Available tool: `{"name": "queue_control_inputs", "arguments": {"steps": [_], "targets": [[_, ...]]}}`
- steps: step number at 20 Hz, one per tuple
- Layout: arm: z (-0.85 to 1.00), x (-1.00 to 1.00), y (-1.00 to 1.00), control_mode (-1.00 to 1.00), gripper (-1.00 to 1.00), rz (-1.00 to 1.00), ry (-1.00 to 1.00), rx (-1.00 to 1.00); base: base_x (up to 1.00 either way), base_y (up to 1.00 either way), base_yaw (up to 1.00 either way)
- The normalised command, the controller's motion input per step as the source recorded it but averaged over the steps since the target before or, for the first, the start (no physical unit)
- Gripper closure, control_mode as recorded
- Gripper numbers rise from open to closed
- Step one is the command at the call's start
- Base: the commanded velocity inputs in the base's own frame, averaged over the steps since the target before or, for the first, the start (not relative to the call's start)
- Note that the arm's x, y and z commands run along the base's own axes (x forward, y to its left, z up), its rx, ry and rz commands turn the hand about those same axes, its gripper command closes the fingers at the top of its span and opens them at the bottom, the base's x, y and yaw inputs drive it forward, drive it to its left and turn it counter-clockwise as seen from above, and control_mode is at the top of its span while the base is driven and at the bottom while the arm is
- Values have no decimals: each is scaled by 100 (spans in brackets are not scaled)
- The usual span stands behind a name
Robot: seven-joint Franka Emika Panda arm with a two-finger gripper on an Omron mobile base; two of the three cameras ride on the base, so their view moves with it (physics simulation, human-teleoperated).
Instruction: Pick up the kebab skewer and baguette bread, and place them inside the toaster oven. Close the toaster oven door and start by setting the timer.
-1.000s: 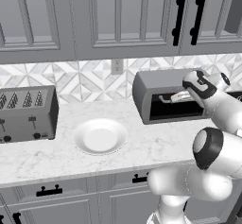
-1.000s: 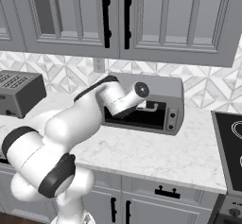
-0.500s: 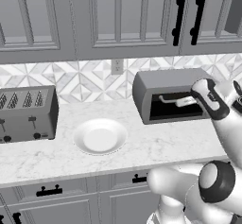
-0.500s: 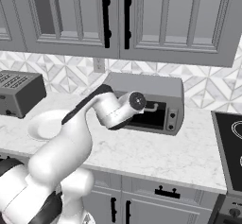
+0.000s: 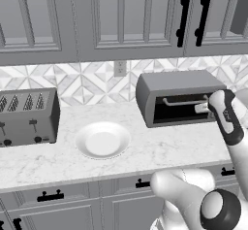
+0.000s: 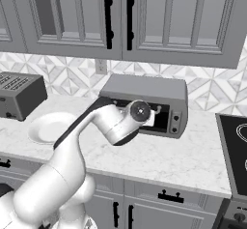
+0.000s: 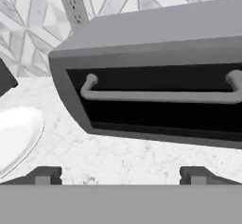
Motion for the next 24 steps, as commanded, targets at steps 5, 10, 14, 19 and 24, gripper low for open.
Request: {"name": "queue_control_inputs", "arguments": {"steps": [5,10,14,19,24], "targets": [[4,-8,-54,-100,-100,-16,15,-10,0,0,0],[7,0,-68,-100,-100,-9,18,-18,0,0,0],[0,-13,-68,-100,-100,0,1,-29,0,0,0],[0,-46,-51,-100,-100,19,-5,-37,0,0,0],[0,-42,-7,-100,-100,68,-8,-59,0,0,0]]}}
